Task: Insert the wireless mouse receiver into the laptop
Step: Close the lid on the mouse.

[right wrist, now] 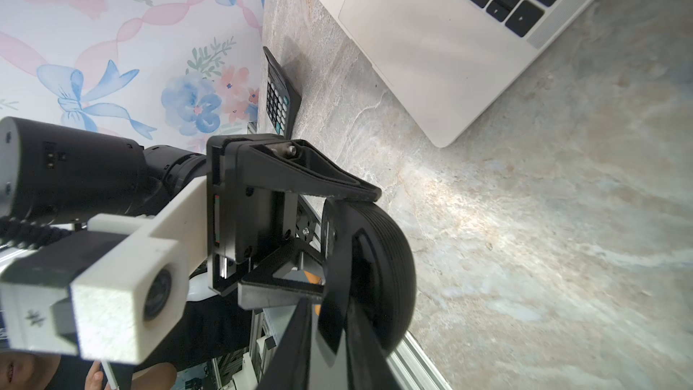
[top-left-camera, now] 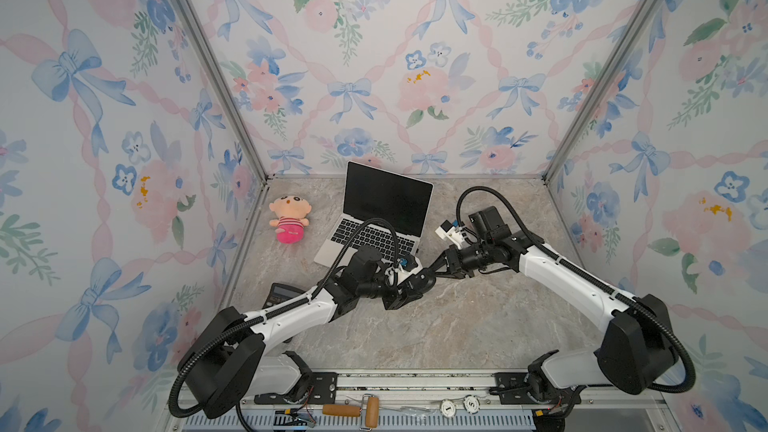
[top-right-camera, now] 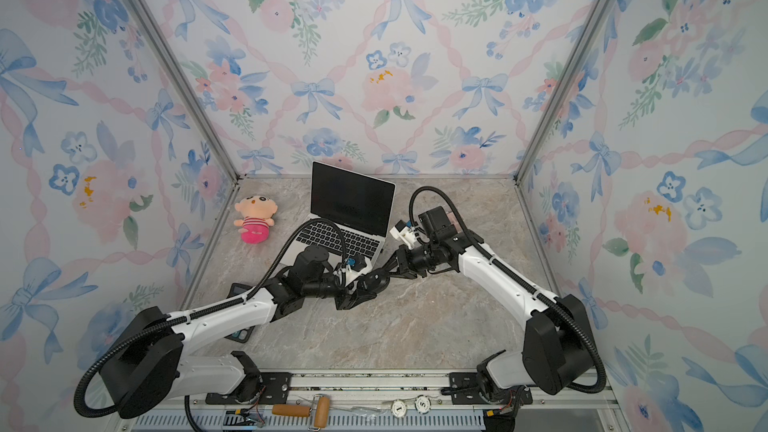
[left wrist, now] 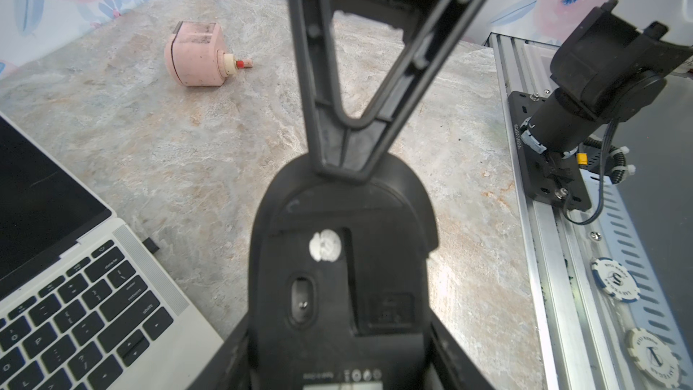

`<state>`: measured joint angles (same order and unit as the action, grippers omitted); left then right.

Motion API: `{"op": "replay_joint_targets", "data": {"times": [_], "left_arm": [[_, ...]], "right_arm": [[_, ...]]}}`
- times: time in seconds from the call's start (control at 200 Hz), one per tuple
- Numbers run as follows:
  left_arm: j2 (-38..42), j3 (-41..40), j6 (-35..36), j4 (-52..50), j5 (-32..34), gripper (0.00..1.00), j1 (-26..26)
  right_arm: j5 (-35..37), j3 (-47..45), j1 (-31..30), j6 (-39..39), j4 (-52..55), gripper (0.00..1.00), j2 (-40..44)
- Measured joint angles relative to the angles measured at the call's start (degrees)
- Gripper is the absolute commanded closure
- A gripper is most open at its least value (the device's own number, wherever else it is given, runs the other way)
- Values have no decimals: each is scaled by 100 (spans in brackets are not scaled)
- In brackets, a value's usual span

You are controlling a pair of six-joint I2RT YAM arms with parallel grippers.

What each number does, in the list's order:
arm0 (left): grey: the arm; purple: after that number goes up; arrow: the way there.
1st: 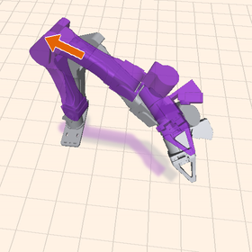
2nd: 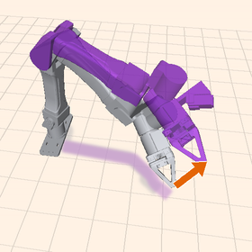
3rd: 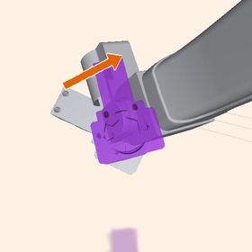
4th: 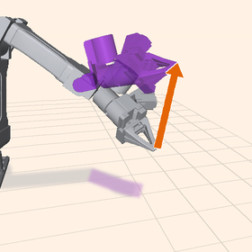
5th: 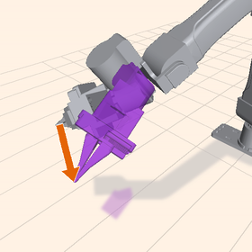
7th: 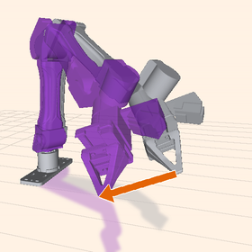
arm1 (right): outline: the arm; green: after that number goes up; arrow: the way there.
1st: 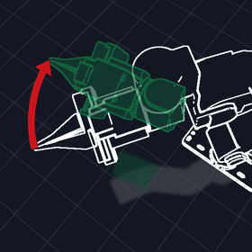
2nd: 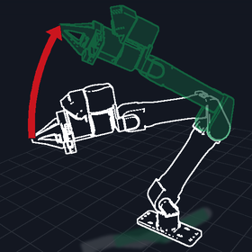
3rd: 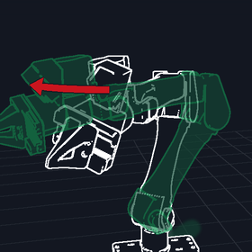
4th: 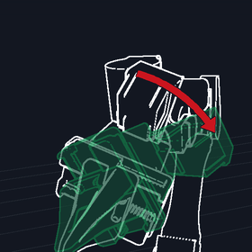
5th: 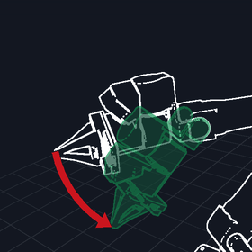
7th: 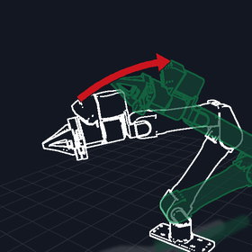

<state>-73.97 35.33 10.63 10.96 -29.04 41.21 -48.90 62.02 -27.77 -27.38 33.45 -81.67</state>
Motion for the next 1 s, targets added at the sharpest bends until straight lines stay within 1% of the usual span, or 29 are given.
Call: {"op": "replay_joint_targets", "data": {"times": [0.21, 0.32, 0.42, 0.51, 0.575, 0.655, 0.85, 1.0], "left_arm": [[0, -2, 2, 4, 2, 100, -4], [0, -2, 2, 7, 2, 100, -4], [0, -2, 0, 4, 13, 100, -4], [0, -2, -37, 2, 83, 100, -4], [0, -2, -46, -4, 155, 100, -4], [0, -2, -74, -59, 219, 100, -4], [-11, 4, -116, -146, 308, 100, -4], [-11, 15, -155, -195, 328, 100, -4]], "right_arm": [[273, 164, -2, 153, 262, 70, 0], [452, 264, -2, 238, 407, 68, 0], [664, 348, -2, 313, 584, 62, 4], [999, 413, -26, 332, 730, 54, 61], [1311, 481, -103, 337, 824, 48, 149], [1655, 551, -269, 315, 841, 45, 262], [2293, 570, -800, 229, 750, 41, 321], [2710, 603, -977, 232, 754, 37, 289]]}}
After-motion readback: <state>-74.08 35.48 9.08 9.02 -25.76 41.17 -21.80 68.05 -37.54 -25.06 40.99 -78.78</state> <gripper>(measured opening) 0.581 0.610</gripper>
